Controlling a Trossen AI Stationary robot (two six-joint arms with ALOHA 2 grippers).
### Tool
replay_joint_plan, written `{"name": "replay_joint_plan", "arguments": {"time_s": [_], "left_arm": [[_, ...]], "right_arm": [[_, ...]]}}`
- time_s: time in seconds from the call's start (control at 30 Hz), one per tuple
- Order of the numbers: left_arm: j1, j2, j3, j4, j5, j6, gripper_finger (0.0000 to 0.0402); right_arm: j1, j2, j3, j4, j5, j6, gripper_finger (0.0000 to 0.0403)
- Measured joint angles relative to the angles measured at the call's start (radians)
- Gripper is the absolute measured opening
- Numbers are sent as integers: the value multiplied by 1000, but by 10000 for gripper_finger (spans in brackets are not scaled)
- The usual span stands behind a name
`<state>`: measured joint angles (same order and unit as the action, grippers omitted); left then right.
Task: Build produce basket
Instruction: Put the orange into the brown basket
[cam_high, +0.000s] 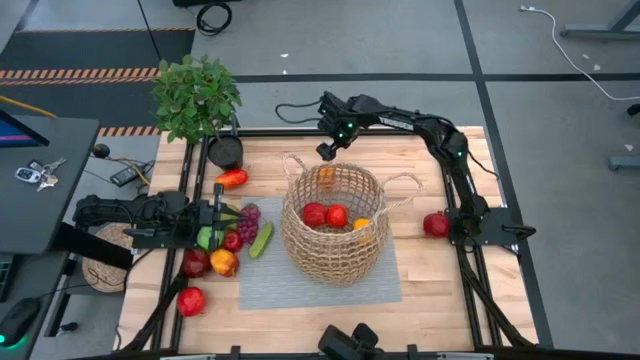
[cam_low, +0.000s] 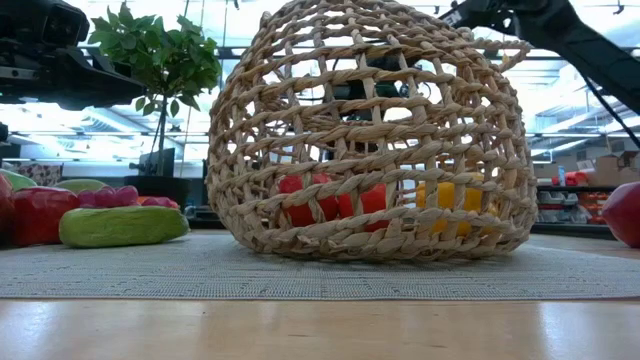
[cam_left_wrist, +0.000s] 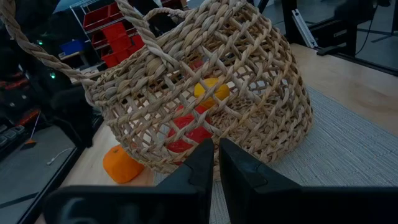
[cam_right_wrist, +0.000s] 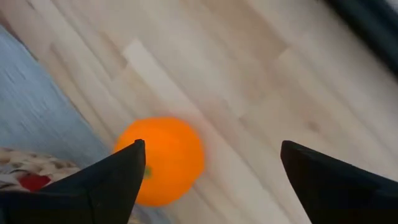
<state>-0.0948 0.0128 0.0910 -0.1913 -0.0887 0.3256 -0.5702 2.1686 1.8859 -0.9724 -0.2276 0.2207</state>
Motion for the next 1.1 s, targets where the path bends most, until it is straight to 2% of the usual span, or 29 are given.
{"name": "replay_joint_plan", "arguments": {"time_s": [0.13, 0.27, 0.5, 0.77, 0.9, 1.1], "left_arm": [[0, 0, 0, 0, 0, 0, 29], [0, 0, 0, 0, 0, 0, 28], [0, 0, 0, 0, 0, 0, 36], [0, 0, 0, 0, 0, 0, 30], [0, 0, 0, 0, 0, 0, 28], [0, 0, 0, 0, 0, 0, 34]], "right_arm": [[24, 29, 16, -26, 7, 24, 390], [47, 24, 21, -22, 93, 48, 392], [61, 24, 20, -18, 95, 50, 388], [13, 20, 75, 63, 10, 162, 376], [5, 23, 51, 100, -24, 198, 375], [36, 23, 9, 58, -25, 215, 375]]}}
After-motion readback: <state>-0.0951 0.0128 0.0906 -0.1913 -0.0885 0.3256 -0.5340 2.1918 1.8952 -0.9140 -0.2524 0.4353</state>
